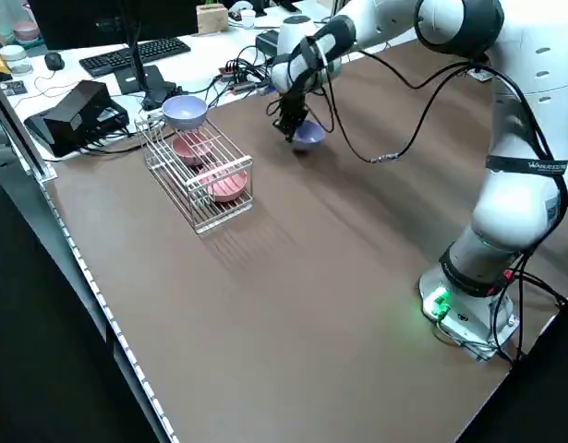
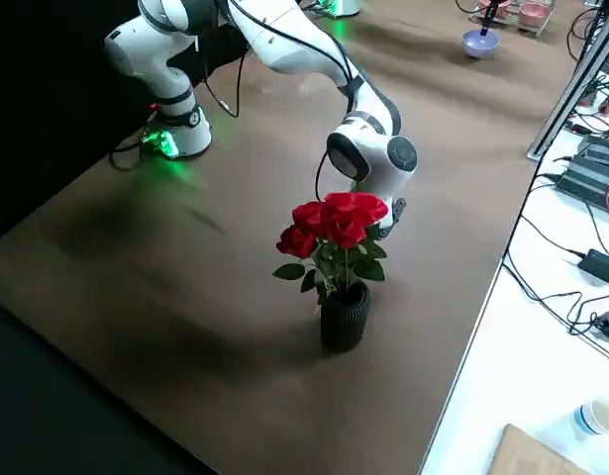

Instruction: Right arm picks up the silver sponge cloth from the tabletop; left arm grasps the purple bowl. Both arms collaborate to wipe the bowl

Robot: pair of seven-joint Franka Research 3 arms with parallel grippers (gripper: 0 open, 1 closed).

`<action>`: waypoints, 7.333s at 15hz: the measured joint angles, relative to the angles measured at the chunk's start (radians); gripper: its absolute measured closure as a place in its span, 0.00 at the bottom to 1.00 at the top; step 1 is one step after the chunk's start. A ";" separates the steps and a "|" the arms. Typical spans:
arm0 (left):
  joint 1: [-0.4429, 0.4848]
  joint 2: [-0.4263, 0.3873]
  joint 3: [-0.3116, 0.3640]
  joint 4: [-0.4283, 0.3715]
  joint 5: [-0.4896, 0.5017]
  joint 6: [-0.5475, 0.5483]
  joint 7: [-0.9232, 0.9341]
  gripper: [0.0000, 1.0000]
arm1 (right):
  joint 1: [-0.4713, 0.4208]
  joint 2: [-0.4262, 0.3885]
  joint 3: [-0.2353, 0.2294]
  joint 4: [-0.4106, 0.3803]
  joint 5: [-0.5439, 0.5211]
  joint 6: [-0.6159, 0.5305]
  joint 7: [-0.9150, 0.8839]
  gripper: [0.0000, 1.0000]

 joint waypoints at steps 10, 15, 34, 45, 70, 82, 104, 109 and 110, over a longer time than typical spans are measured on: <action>-0.068 -0.011 -0.341 0.056 -0.032 -0.017 -0.375 0.95 | 0.005 -0.006 0.015 0.014 0.038 -0.063 0.010 0.97; -0.288 0.090 -0.347 0.174 -0.032 -0.044 -0.543 0.95 | 0.032 -0.071 0.028 0.055 0.215 -0.183 0.088 0.97; -0.699 0.397 -0.077 0.569 -0.030 -0.100 -0.784 0.95 | 0.384 -0.118 0.118 0.099 0.528 -0.195 0.470 0.97; -0.699 0.398 -0.076 0.570 -0.030 -0.099 -0.784 0.95 | 0.468 0.015 0.118 0.094 0.540 0.011 0.471 0.97; -0.701 0.398 -0.073 0.576 -0.029 -0.098 -0.783 0.95 | 0.493 0.108 0.101 0.114 0.632 0.032 0.474 0.97; -0.701 0.404 -0.069 0.580 -0.029 -0.083 -0.784 0.95 | 0.492 0.109 0.053 0.170 0.631 0.023 0.473 0.97; -0.701 0.404 -0.066 0.581 -0.028 -0.087 -0.782 0.95 | 0.426 0.095 0.032 0.285 0.629 -0.382 0.480 0.97; -0.698 0.404 -0.064 0.584 -0.027 -0.087 -0.782 0.95 | 0.269 0.085 0.009 0.367 0.550 -0.530 0.475 0.97; -0.695 0.404 -0.062 0.588 -0.022 -0.087 -0.782 0.95 | 0.234 0.085 0.008 0.382 0.512 -0.536 0.466 0.97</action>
